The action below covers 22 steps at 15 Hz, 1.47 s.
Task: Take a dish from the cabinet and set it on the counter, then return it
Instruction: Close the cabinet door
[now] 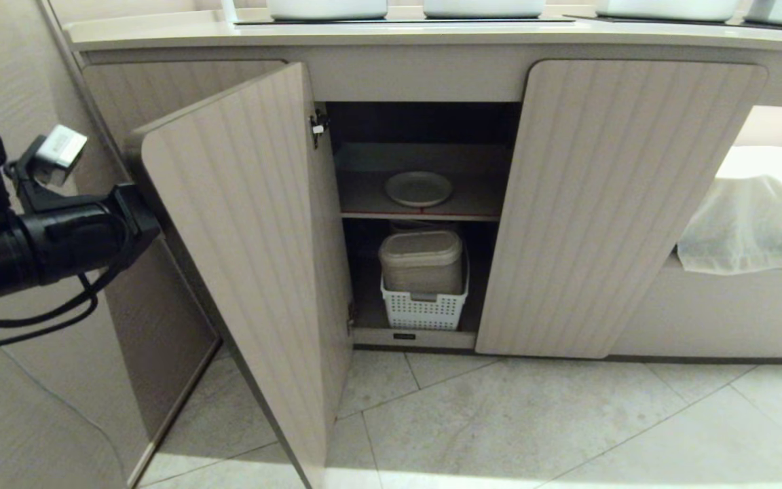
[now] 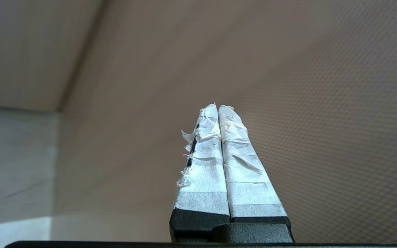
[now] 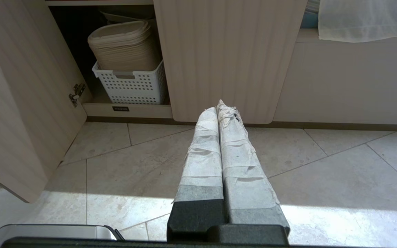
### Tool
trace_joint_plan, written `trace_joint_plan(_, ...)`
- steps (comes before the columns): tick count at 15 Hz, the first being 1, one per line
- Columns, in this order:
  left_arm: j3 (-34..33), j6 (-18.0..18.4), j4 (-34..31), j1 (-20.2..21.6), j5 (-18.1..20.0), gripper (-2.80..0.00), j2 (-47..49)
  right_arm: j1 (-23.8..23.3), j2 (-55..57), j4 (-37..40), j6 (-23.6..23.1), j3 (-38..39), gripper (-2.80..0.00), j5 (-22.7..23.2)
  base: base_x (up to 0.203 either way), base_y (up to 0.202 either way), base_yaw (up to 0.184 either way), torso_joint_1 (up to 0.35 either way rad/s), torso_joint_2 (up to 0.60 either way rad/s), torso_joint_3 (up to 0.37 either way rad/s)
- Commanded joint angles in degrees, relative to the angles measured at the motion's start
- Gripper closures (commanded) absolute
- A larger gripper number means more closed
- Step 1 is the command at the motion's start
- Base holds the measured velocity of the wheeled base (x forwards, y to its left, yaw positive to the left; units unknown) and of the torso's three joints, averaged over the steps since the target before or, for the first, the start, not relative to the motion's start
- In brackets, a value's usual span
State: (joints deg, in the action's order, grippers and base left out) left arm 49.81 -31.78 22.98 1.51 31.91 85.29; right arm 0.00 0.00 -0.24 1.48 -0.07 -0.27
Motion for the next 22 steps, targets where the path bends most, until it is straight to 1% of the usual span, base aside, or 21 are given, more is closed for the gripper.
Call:
trace_joint_plan(1,0.0,-0.3,0.2,-1.4,0.3,0.0,0.0,0.0,0.0,0.0,0.0,0.0,0.0,0.0,0.0,0.0,0.0,0.0,0.0,0.0)
trace_joint_plan(4,0.0,-0.7,0.2,-4.4,0.3,0.0,0.3,0.0,0.0,0.0,0.0,0.0,0.0,0.0,0.0,0.0,0.0,0.0,0.0,0.0)
trace_joint_plan(7,0.5,-3.3,0.3,-7.3,0.3,0.0,0.6,0.0,0.0,0.0,0.0,0.0,0.0,0.0,0.0,0.0,0.0,0.0,0.0,0.0)
trace_joint_plan(14,5.4,-3.4,0.4,-13.3,-0.2,0.0,5.0,0.0,0.0,0.0,0.0,0.0,0.0,0.0,0.0,0.0,0.0,0.0,0.0,0.0)
trace_joint_plan(16,6.6,-3.1,0.5,-14.5,-0.4,0.0,6.5,0.0,0.0,0.0,0.0,0.0,0.0,0.0,0.0,0.0,0.0,0.0,0.0,0.0)
trace_joint_plan(18,7.0,-3.0,2.5,-15.4,-0.8,0.0,8.3,0.0,0.0,0.0,0.0,0.0,0.0,0.0,0.0,0.0,0.0,0.0,0.0,0.0)
trace_joint_plan(20,7.1,-3.1,5.7,-16.9,-2.8,0.0,10.7,0.0,0.0,0.0,0.0,0.0,0.0,0.0,0.0,0.0,0.0,0.0,0.0,0.0)
trace_joint_plan(22,7.8,-3.1,6.8,-18.2,-4.0,0.0,12.6,0.0,0.1,0.0,0.0,0.0,0.0,0.0,0.0,0.0,0.0,0.0,0.0,0.0)
